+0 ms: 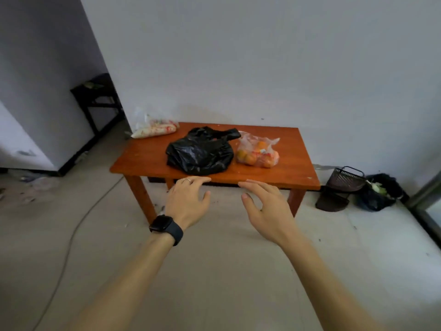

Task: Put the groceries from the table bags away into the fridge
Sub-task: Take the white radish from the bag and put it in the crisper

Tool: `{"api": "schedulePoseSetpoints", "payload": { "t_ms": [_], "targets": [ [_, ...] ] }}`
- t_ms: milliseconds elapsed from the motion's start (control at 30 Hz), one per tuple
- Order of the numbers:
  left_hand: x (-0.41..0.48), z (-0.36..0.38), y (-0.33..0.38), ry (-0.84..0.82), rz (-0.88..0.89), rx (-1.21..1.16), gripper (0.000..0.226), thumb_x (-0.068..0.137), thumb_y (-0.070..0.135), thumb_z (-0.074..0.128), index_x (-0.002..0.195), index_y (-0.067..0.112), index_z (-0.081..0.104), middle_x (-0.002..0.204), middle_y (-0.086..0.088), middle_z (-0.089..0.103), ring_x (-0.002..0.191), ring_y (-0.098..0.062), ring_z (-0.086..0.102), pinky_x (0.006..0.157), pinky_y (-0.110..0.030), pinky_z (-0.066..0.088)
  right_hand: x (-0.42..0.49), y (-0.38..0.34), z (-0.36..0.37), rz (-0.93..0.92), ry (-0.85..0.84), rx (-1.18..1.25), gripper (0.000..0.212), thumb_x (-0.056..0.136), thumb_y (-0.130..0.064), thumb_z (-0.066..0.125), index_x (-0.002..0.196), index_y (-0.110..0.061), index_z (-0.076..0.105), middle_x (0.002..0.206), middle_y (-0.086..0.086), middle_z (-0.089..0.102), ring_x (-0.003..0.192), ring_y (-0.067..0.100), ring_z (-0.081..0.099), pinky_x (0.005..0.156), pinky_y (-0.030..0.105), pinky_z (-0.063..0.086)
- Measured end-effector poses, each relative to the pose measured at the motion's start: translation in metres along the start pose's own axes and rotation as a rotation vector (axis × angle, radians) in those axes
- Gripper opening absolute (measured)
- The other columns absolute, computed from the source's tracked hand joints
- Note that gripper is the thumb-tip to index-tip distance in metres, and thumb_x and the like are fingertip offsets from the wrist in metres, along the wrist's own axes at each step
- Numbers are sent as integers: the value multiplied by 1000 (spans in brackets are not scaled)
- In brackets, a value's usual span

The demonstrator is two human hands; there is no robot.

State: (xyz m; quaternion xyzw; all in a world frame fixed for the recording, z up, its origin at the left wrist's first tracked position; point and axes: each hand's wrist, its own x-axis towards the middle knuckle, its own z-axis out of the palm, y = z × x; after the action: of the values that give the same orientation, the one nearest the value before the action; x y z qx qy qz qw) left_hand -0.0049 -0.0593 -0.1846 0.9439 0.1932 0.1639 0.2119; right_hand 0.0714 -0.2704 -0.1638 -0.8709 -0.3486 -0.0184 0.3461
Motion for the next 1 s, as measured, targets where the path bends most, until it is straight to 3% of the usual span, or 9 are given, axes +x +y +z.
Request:
{"api": "schedulePoseSetpoints", "payload": {
  "t_ms": [200, 433, 767, 1000],
  "targets": [
    [54, -24, -96, 58, -112, -2, 36, 93, 33, 59, 128, 31, 61, 129, 2, 61, 123, -20, 52, 100, -37, 47, 84, -36, 78, -71, -102, 12, 36, 101, -37, 50, 137, -36, 56, 143, -13, 53, 136, 11, 40, 112, 28, 32],
    [168, -39, -197, 88, -187, 9, 36, 91, 39, 56, 128, 37, 58, 134, 3, 59, 125, -21, 52, 100, -45, 48, 215, -57, 162, -123, -137, 50, 36, 101, -37, 51, 137, -37, 57, 141, -15, 54, 133, 10, 42, 106, 21, 31],
    [317, -59, -319, 8, -254, 11, 35, 94, 42, 53, 130, 41, 54, 135, 5, 56, 122, -18, 53, 97, -42, 51, 387, -70, 258, -22, -199, 159, 36, 101, -37, 52, 136, -34, 56, 140, -12, 55, 131, 15, 47, 106, 30, 40],
    [412, -53, -410, -86, -268, 18, 38, 97, 38, 53, 135, 37, 51, 140, 1, 49, 125, -20, 49, 103, -43, 45, 484, -73, 334, 50, -291, 115, 42, 101, -41, 49, 143, -32, 50, 146, -9, 50, 135, 15, 43, 108, 28, 35]
  ]
}}
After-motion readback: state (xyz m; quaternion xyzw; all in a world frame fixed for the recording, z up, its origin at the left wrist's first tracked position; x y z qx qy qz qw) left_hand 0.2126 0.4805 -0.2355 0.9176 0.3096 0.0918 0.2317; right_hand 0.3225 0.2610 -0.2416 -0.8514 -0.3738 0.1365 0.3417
